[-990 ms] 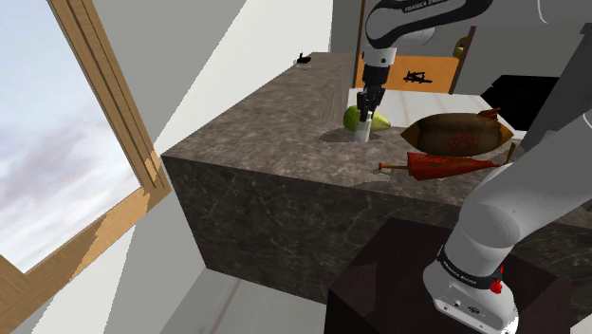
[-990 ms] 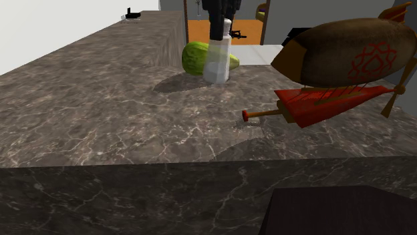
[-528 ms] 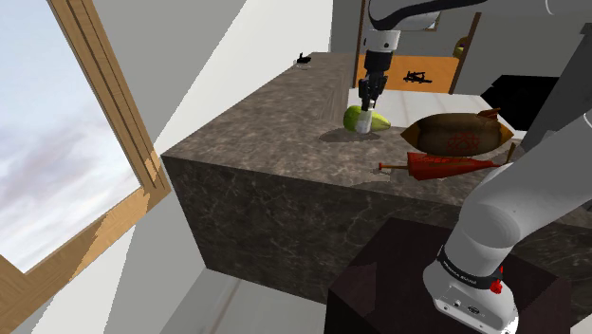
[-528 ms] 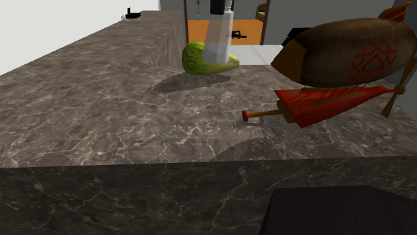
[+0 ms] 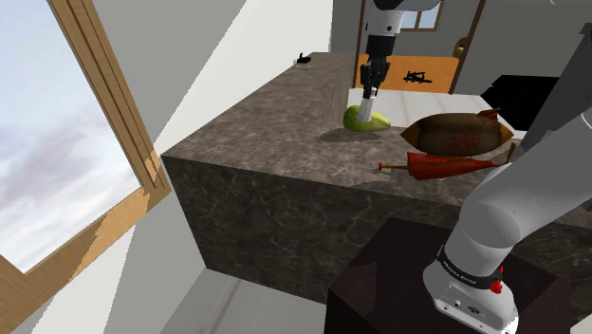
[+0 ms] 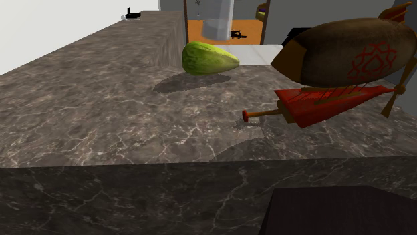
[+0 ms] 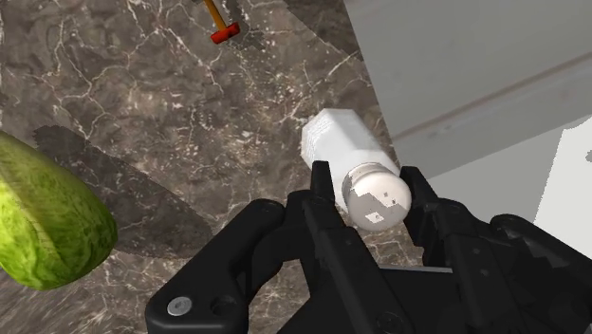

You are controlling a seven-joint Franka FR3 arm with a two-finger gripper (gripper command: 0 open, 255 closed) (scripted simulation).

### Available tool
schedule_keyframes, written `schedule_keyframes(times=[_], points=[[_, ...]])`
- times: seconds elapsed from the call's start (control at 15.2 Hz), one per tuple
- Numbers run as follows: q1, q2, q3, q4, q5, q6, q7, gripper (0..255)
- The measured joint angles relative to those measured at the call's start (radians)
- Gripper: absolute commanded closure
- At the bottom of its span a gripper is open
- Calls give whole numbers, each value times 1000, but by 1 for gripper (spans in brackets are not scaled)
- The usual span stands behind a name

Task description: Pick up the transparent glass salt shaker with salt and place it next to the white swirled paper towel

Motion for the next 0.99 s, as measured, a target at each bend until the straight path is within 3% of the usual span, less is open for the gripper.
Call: schedule_keyframes(times=[0.53,0.99], points=[[0,6,-1,108,1,-102,-2,255],[-51,-140,-71,8,-62,-146,-105,255]])
